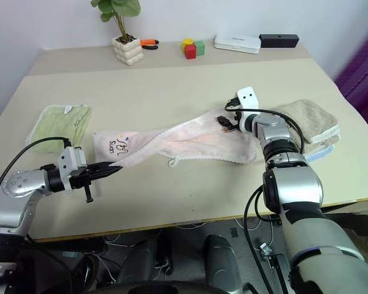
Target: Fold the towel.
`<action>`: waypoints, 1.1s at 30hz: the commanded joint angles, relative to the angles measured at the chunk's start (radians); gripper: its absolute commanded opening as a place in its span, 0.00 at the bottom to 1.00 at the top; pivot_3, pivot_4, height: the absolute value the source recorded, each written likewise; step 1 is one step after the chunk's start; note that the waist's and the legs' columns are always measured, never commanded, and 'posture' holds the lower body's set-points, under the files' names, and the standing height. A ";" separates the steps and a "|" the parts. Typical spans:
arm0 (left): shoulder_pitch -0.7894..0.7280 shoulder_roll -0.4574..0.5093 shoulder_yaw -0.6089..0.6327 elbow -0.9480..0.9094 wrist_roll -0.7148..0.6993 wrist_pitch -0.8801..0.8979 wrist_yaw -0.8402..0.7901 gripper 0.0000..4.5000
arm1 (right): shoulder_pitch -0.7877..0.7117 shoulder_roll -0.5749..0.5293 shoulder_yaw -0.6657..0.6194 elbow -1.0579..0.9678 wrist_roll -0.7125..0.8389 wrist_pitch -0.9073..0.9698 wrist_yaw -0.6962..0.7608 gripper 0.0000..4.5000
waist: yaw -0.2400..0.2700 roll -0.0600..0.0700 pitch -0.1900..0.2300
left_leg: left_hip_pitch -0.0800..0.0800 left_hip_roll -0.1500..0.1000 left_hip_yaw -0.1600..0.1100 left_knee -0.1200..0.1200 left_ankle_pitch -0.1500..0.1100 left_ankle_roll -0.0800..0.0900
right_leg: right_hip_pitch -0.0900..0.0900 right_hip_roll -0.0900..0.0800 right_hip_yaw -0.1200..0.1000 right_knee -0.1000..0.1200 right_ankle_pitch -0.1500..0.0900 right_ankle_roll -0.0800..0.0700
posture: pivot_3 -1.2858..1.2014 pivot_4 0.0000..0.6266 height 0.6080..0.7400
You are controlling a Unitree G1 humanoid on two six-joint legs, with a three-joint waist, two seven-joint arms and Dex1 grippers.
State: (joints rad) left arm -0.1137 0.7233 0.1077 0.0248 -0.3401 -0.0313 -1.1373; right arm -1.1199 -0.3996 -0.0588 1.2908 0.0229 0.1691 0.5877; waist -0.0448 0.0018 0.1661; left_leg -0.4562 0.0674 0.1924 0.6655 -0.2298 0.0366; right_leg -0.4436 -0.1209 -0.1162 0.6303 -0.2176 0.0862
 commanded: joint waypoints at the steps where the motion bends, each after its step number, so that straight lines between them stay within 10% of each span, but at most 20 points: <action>1: 0.004 0.009 0.030 -0.031 -0.022 -0.002 0.008 0.00 | -0.040 0.006 -0.042 0.003 0.026 0.040 -0.004 0.94 | 0.000 0.000 0.000 | 0.000 0.000 0.000 0.000 0.000 0.000 | 0.000 0.000 0.000 0.000 0.000 0.000 | 0.52 0.24 1.00; 10: -0.016 0.006 0.019 -0.013 -0.018 -0.005 0.007 0.00 | -0.039 0.014 -0.073 -0.005 0.023 0.043 -0.027 0.02 | 0.000 0.000 0.000 | 0.000 0.000 0.000 0.000 0.000 0.000 | 0.000 0.000 0.000 0.000 0.000 0.000 | 0.52 0.24 1.00; 21: -0.179 -0.052 0.087 0.172 0.005 -0.018 0.188 0.00 | 0.033 -0.056 -0.119 -0.229 0.096 -0.079 0.109 0.01 | 0.004 0.001 0.001 | 0.000 0.000 0.000 0.000 0.000 0.000 | 0.000 0.000 0.000 0.000 0.000 0.000 | 0.52 0.24 1.00; 33: -1.031 -0.042 -0.022 1.012 0.376 -0.356 0.671 0.00 | -0.176 0.002 -0.178 -0.195 0.117 -0.387 -0.136 0.01 | -0.002 0.000 0.002 | 0.000 -0.001 0.001 0.000 0.001 0.000 | 0.000 0.001 0.000 0.000 0.000 0.001 | 0.52 0.24 1.00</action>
State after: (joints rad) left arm -1.0539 0.6370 0.0895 0.9829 -0.0139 -0.3015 -0.5263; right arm -1.2238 -0.3877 -0.2117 1.1031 0.1349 -0.1379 0.4919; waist -0.0467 0.0017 0.1678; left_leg -0.4569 0.0663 0.1932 0.6645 -0.2286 0.0362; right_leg -0.4434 -0.1193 -0.1167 0.6307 -0.2176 0.0872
